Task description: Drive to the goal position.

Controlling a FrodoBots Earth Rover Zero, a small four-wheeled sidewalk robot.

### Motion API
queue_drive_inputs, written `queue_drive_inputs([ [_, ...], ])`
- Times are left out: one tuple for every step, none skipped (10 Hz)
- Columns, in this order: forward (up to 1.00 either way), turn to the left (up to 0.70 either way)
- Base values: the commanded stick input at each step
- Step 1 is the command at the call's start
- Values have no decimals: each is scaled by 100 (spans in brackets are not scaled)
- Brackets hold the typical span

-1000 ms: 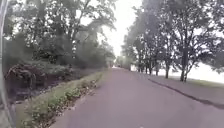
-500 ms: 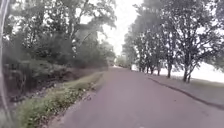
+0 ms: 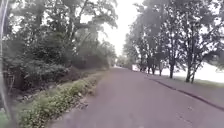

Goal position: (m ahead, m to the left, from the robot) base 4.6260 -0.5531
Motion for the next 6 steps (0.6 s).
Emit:
queue_drive_inputs([
  [70,1],
  [70,1],
  [70,1],
  [70,1],
  [70,1],
  [70,1],
])
